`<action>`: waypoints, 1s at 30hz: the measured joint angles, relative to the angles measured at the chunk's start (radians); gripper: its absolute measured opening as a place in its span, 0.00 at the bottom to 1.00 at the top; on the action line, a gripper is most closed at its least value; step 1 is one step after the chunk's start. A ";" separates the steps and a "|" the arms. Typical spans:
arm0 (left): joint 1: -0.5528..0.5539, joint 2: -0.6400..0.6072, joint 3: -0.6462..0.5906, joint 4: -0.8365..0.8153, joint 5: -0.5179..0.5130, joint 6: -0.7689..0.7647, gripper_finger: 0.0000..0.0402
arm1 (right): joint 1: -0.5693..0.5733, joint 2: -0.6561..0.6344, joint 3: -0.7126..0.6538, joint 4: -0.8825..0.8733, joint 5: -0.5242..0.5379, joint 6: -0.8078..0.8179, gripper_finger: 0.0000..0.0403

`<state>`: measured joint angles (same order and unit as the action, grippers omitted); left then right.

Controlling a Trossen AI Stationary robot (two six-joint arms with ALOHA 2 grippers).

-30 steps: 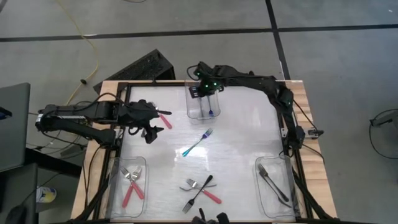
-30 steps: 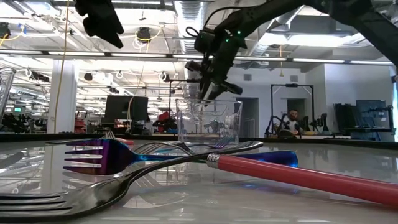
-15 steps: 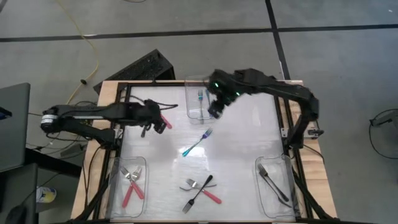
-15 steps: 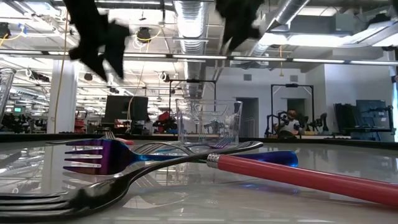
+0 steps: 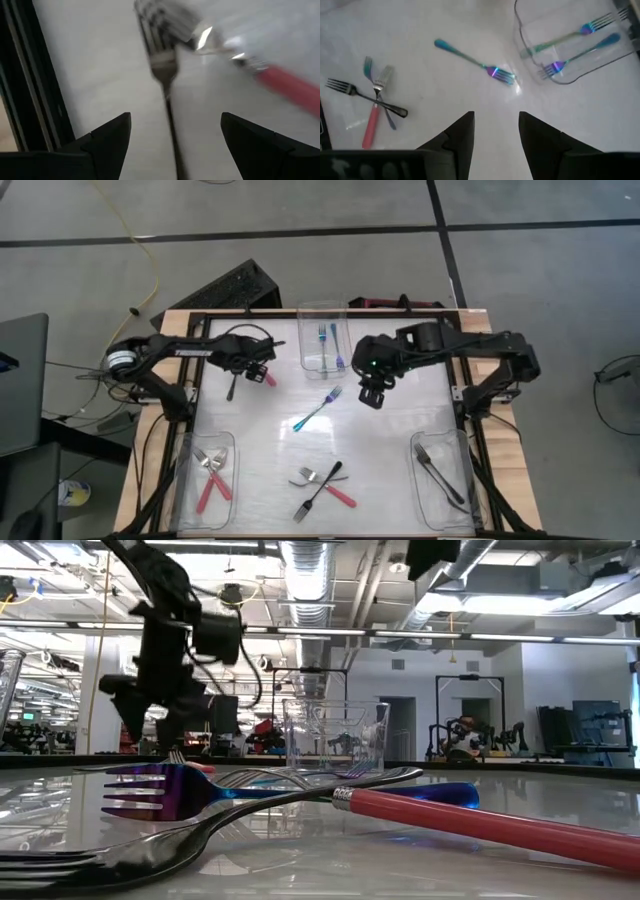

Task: Sort silverware by color (type)
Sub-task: Put the black fork into the bottom right transparent bin

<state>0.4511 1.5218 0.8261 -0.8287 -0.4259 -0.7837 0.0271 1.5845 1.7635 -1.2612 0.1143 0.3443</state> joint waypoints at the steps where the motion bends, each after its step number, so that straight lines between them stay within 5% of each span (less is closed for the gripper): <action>1: 0.024 0.011 -0.001 0.003 0.030 0.004 0.73 | 0.000 -0.010 -0.017 -0.003 0.000 0.006 0.44; 8: 0.123 -0.003 -0.082 0.189 0.206 0.122 0.73 | -0.001 -0.044 -0.146 -0.016 -0.001 0.067 0.44; 14: 0.145 -0.008 -0.140 0.185 0.237 0.110 0.68 | 0.005 -0.085 -0.244 0.021 -0.003 0.135 0.44; 30: 0.156 -0.009 -0.151 0.189 0.291 0.154 0.09 | 0.041 -0.090 -0.267 0.077 -0.007 0.207 0.44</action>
<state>0.6067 1.5131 0.6746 -0.6395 -0.1352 -0.6293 0.0683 1.4948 1.4967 -1.1847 0.1074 0.5510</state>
